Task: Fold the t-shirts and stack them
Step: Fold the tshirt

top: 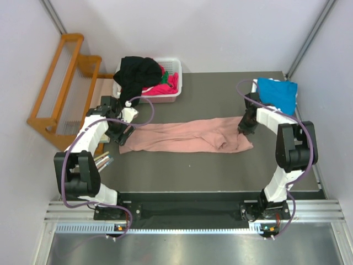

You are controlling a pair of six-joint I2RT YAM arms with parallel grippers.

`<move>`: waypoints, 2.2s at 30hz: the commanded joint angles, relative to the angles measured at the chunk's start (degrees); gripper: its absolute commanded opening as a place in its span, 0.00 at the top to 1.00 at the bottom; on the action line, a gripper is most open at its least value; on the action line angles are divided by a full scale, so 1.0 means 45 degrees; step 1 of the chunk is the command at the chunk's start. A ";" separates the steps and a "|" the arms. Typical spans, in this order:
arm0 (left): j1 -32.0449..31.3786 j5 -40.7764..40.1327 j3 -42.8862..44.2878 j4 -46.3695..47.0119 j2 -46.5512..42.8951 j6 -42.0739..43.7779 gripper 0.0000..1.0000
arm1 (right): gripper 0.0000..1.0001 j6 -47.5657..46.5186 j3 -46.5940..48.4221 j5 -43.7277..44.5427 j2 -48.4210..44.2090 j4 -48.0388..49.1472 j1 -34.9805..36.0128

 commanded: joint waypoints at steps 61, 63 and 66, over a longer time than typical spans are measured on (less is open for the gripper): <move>-0.5079 -0.0102 -0.0654 0.1020 0.2492 -0.1947 1.00 | 1.00 -0.0768 0.3953 0.0478 0.1839 -0.0471 -0.0287; -0.5255 -0.0024 -0.0595 0.0804 0.2491 -0.1888 1.00 | 1.00 -0.0904 0.4463 0.0440 0.2133 -0.0646 -0.0287; -0.5897 0.0268 -0.0148 -0.0189 0.2627 -0.1771 1.00 | 1.00 -0.1119 0.5827 -0.0086 0.2855 -0.0881 -0.0268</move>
